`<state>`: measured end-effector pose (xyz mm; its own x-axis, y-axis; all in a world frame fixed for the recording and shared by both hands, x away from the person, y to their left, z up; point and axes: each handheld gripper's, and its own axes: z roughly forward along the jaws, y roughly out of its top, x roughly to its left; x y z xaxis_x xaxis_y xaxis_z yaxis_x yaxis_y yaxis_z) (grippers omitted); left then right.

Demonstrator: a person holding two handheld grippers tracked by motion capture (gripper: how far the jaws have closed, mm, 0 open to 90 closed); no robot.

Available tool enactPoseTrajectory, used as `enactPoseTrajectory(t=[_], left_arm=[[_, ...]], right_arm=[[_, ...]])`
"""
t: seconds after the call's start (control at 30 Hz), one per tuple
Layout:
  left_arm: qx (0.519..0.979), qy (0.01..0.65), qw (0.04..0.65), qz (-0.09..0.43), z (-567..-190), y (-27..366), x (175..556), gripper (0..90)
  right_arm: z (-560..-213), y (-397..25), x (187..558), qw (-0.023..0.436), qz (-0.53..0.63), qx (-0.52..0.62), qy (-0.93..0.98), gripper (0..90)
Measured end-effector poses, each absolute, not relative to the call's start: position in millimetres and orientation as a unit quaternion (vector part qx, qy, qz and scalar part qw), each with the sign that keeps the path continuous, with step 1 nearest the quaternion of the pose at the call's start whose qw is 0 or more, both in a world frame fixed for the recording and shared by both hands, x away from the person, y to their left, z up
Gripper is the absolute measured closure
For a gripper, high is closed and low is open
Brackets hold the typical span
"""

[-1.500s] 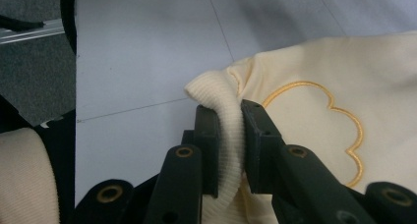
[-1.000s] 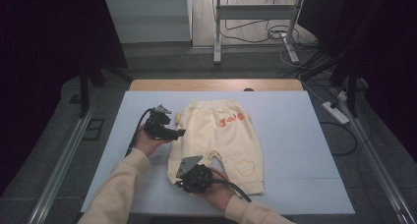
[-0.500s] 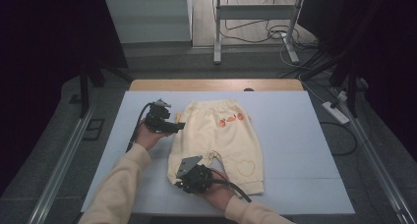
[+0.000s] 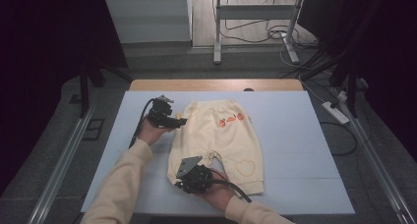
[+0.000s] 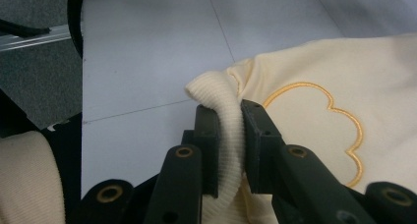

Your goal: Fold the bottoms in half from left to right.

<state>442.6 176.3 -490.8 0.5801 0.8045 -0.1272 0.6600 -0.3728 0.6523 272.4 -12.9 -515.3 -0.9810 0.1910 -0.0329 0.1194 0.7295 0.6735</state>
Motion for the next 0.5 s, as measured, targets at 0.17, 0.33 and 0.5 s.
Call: enactPoseTrajectory(t=[0.17,0.33,0.5], left_arm=[[0.823,0.444,0.339,0.104,-494.1,172.6,447.9,17.9],[0.825,0.445,0.333,0.102,-499.0,167.7,452.5,18.5],[0.827,0.443,0.33,0.102,-501.3,164.0,455.0,19.6]], right_arm=[[-515.1,-13.2,272.6,0.048,0.361,0.085,0.928,77.9],[-515.7,-13.0,272.6,0.048,0.361,0.085,0.927,77.8],[-516.2,-13.0,272.2,0.048,0.361,0.086,0.927,77.8]])
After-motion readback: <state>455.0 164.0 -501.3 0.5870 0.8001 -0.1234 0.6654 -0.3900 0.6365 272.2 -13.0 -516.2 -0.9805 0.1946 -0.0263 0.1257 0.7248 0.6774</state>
